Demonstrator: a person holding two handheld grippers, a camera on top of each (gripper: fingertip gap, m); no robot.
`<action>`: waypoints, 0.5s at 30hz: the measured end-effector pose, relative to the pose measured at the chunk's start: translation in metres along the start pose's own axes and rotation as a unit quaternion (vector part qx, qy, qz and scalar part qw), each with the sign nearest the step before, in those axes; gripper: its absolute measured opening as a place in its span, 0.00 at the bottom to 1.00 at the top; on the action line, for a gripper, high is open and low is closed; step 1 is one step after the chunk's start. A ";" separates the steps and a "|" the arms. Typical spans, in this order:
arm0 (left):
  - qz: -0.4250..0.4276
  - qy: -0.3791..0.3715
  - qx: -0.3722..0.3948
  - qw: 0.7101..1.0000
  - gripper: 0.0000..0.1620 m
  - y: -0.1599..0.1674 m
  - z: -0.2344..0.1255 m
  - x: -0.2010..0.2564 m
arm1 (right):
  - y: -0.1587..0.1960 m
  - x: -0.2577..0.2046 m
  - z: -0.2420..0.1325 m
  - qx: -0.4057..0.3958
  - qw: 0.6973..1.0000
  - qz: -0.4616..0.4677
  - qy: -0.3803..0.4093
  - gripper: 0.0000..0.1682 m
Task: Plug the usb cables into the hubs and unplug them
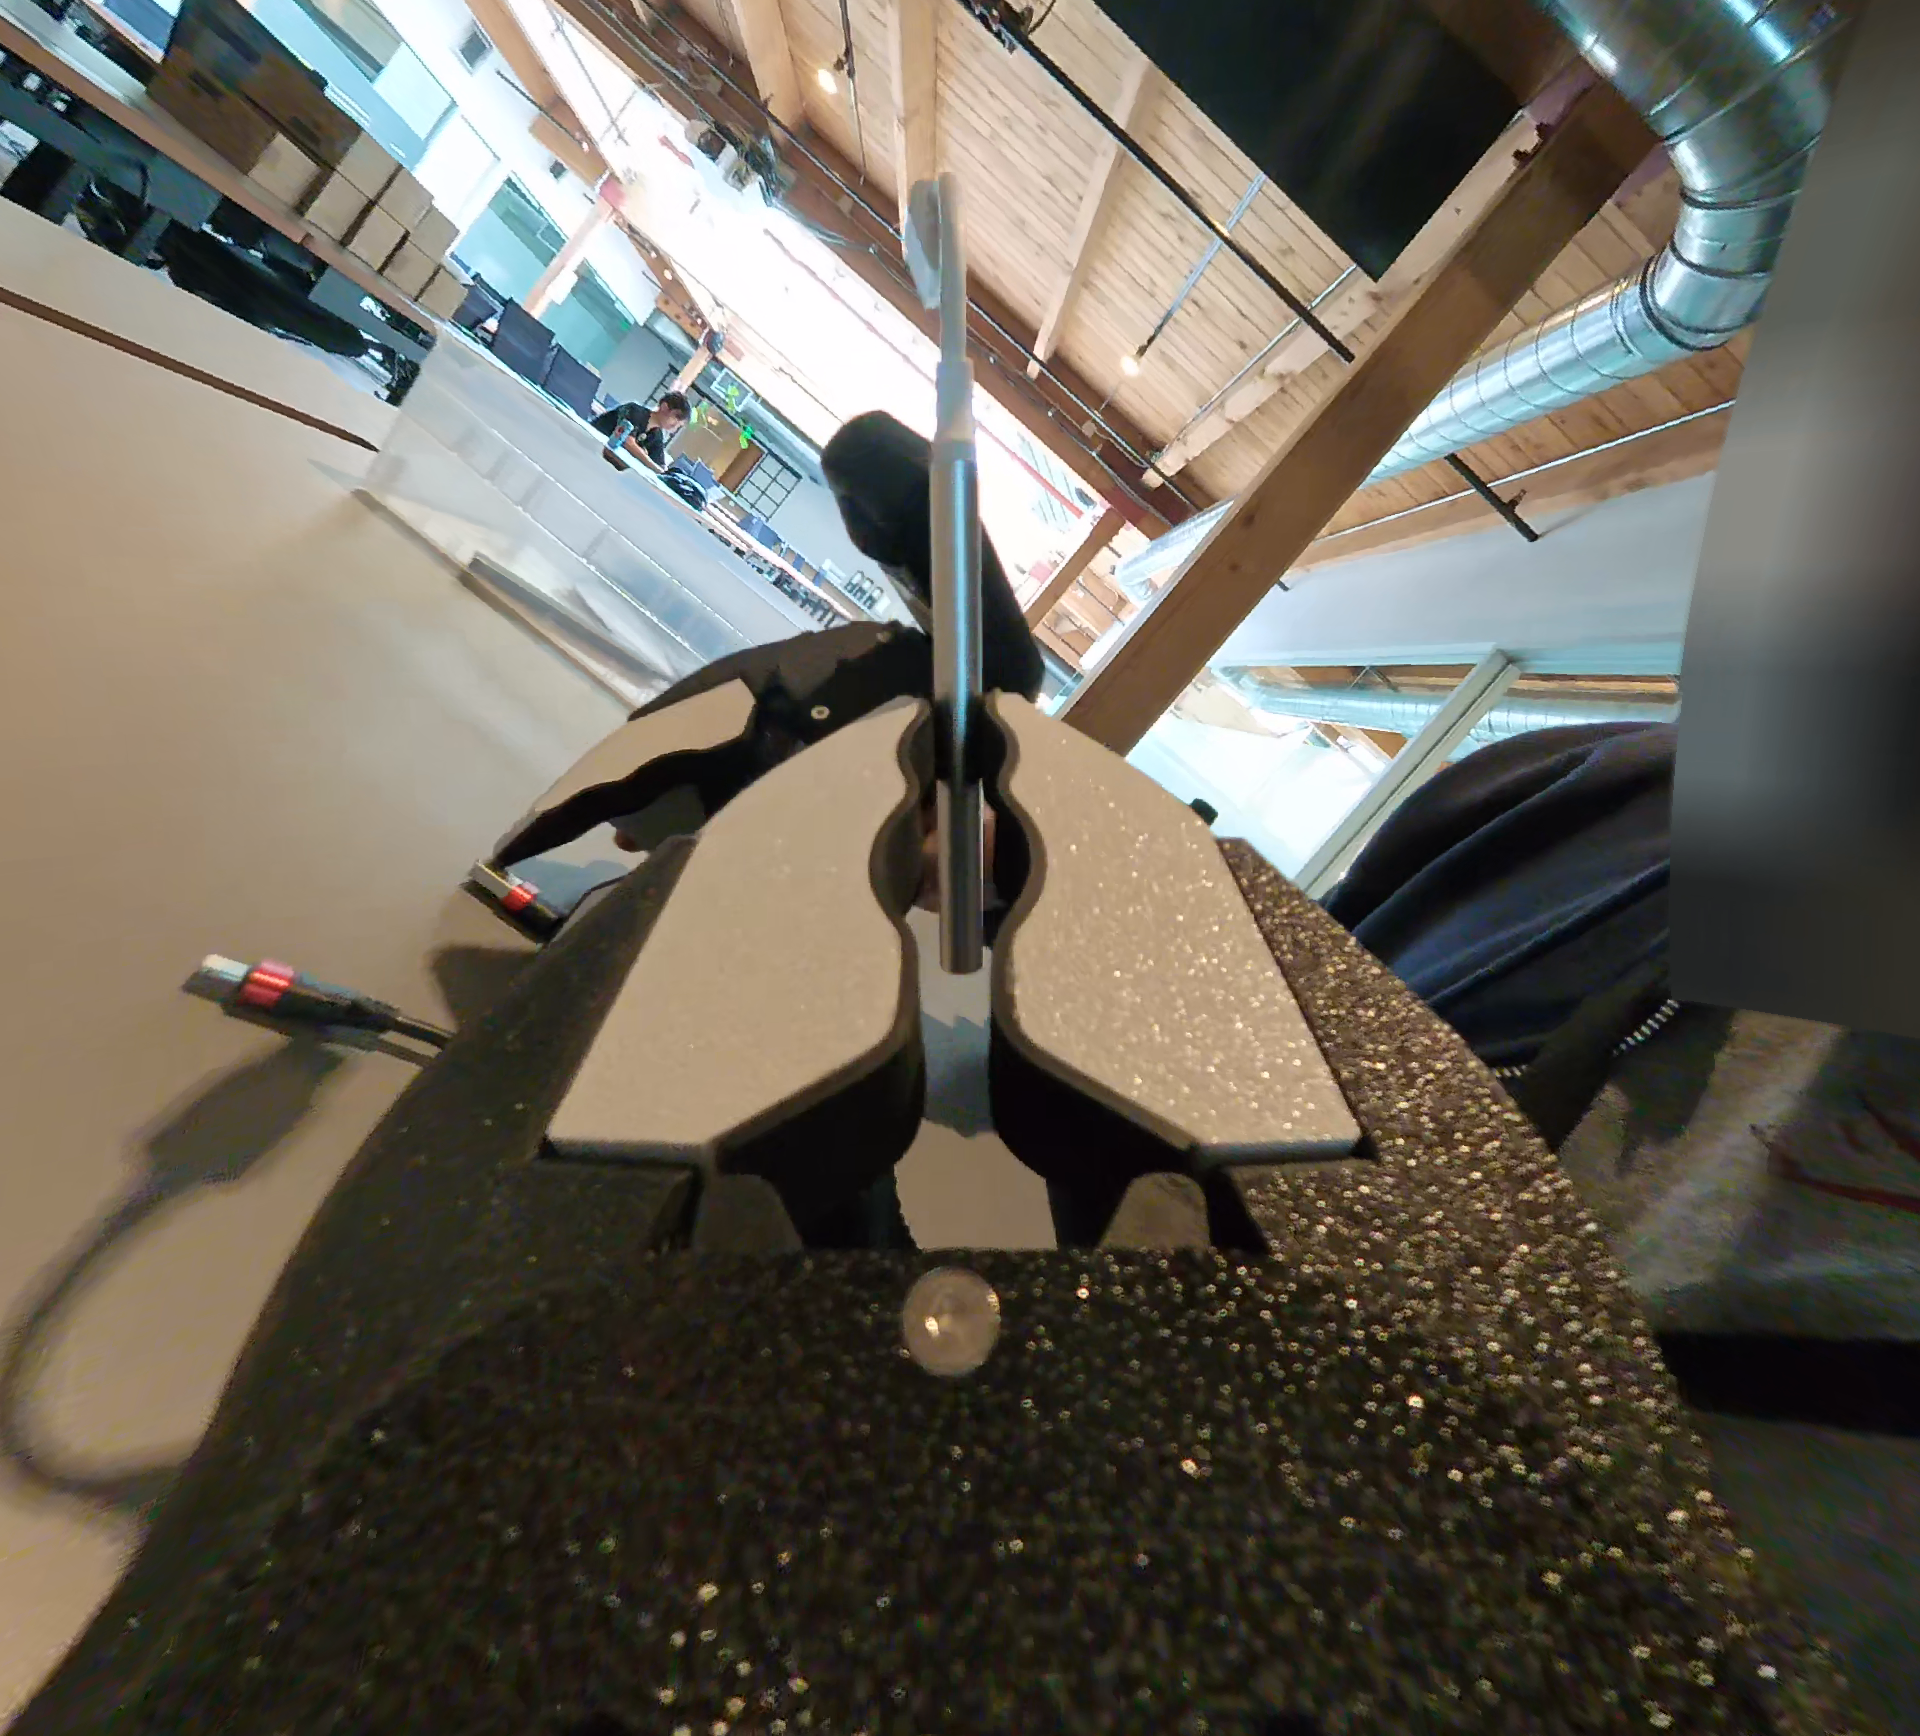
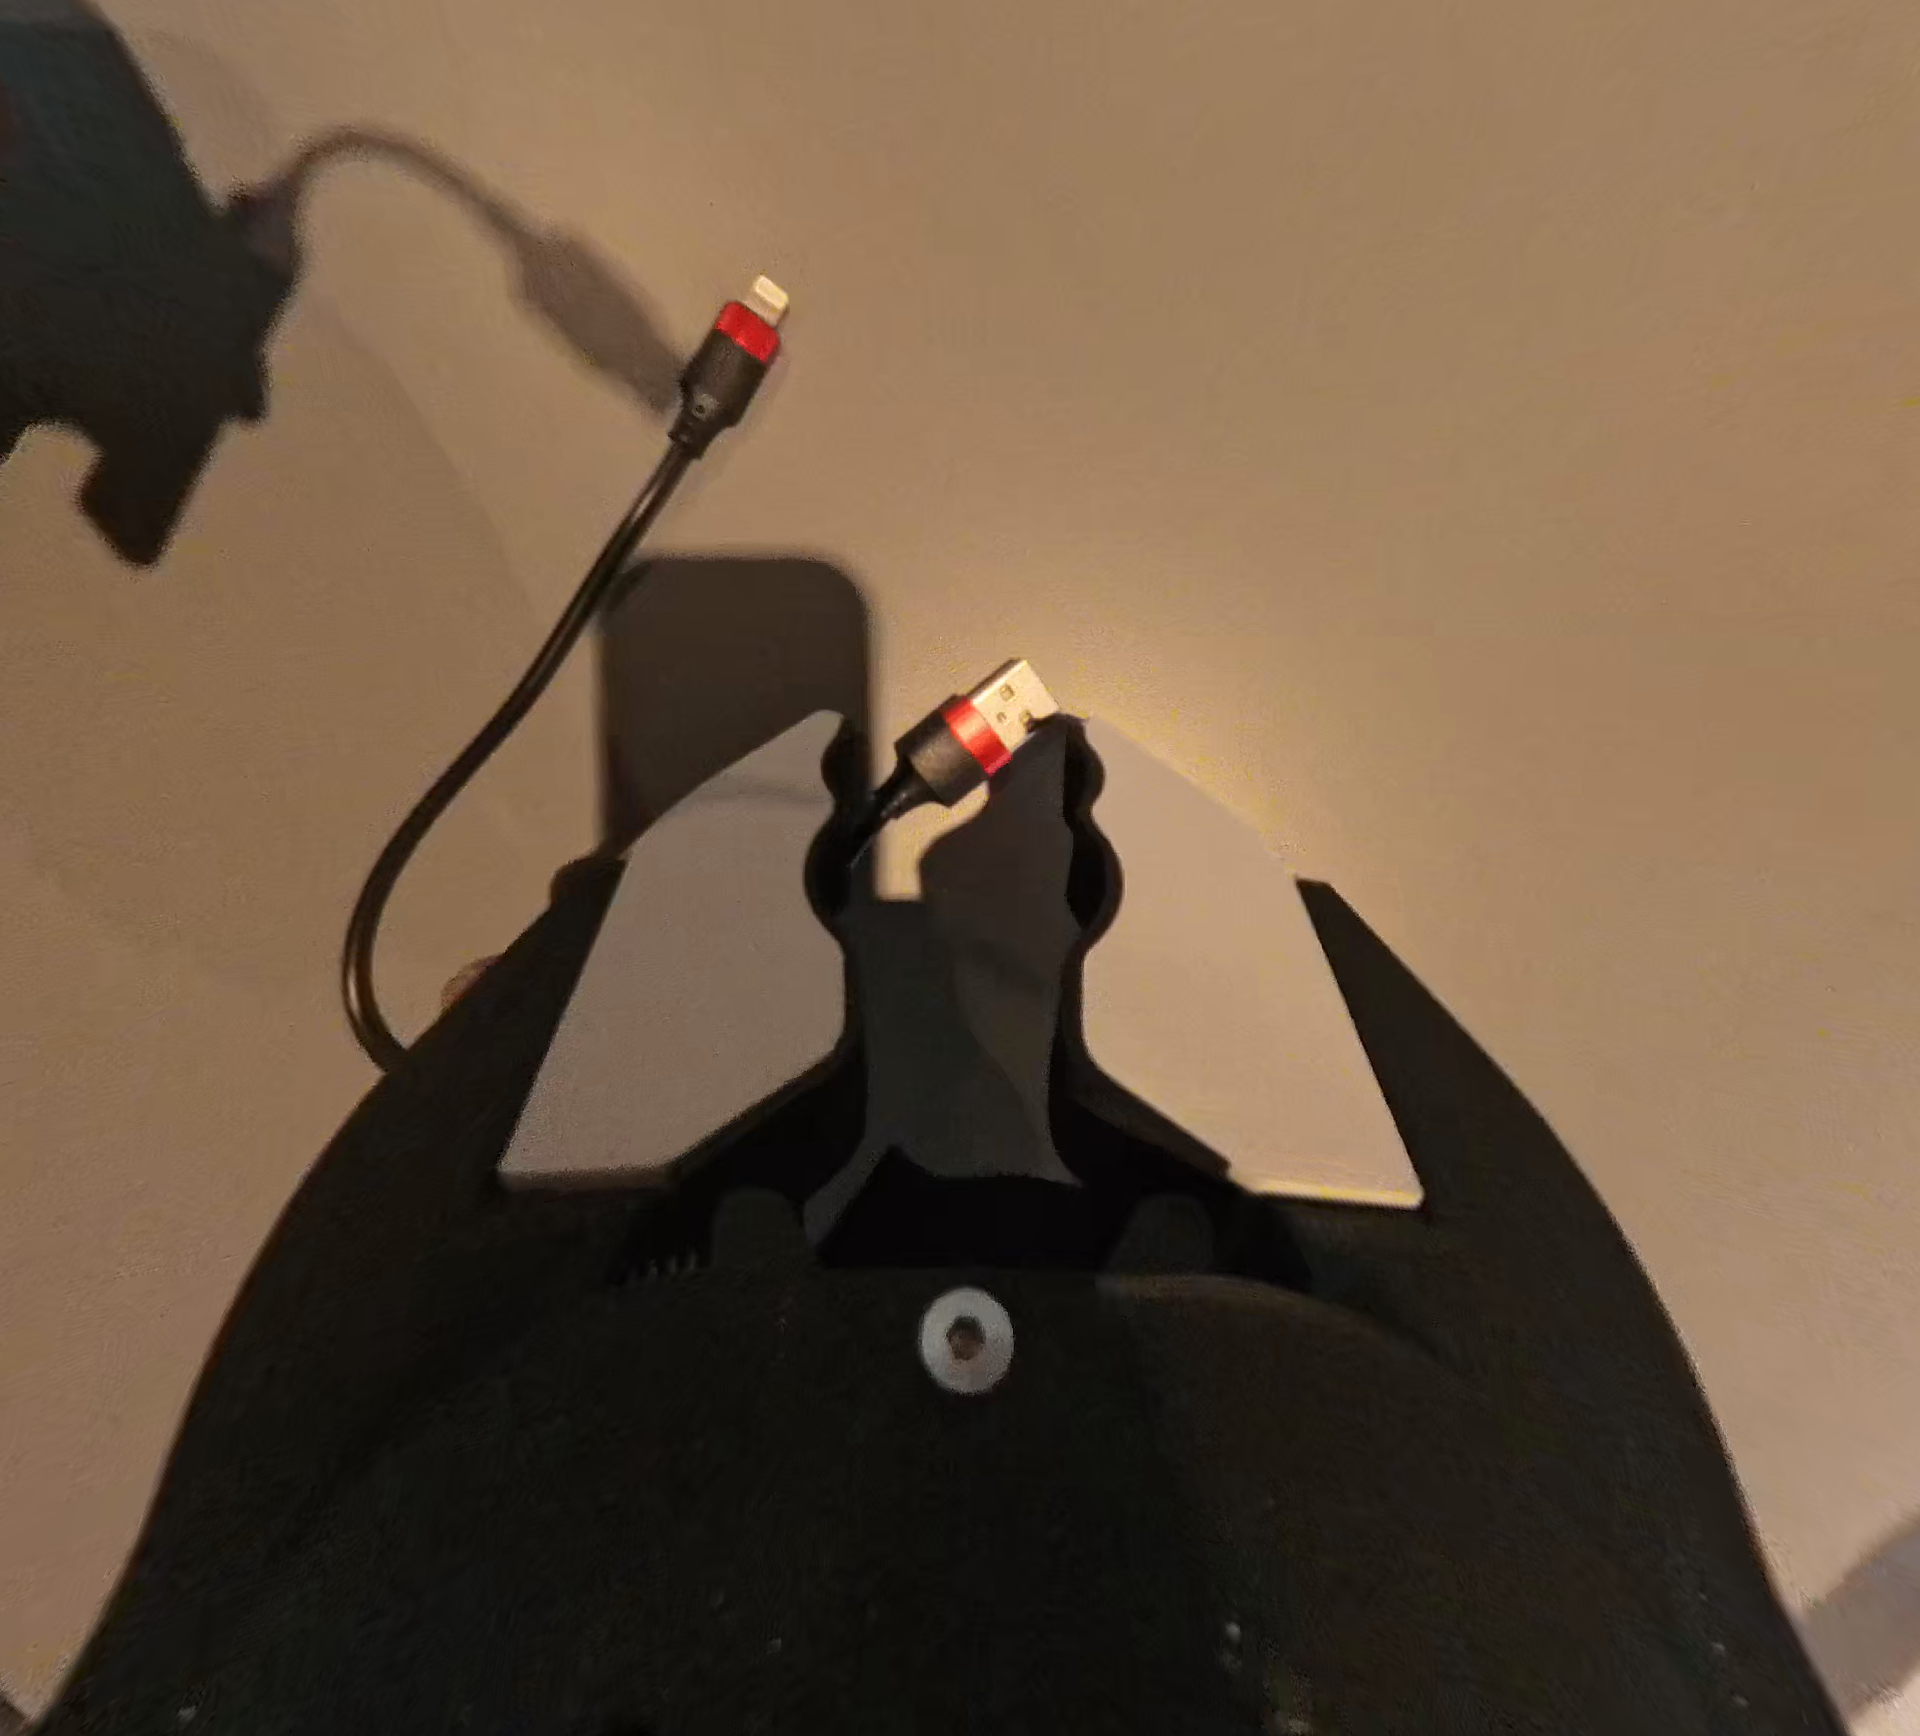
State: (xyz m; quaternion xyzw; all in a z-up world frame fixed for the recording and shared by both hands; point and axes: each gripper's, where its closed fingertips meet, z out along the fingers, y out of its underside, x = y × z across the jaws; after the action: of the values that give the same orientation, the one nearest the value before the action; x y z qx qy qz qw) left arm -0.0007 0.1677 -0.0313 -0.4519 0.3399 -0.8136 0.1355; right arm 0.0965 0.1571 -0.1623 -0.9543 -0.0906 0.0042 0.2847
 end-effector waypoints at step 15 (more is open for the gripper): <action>0.007 0.000 -0.011 1.000 0.04 0.003 0.003 0.002 | -0.002 -0.002 0.000 0.047 0.995 0.055 0.065 0.08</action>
State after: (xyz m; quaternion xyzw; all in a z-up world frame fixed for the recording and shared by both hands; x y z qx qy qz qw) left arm 0.0000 0.1634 -0.0311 -0.4508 0.3517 -0.8091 0.1358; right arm 0.0942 0.1586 -0.1615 -0.9418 -0.0186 -0.0378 0.3336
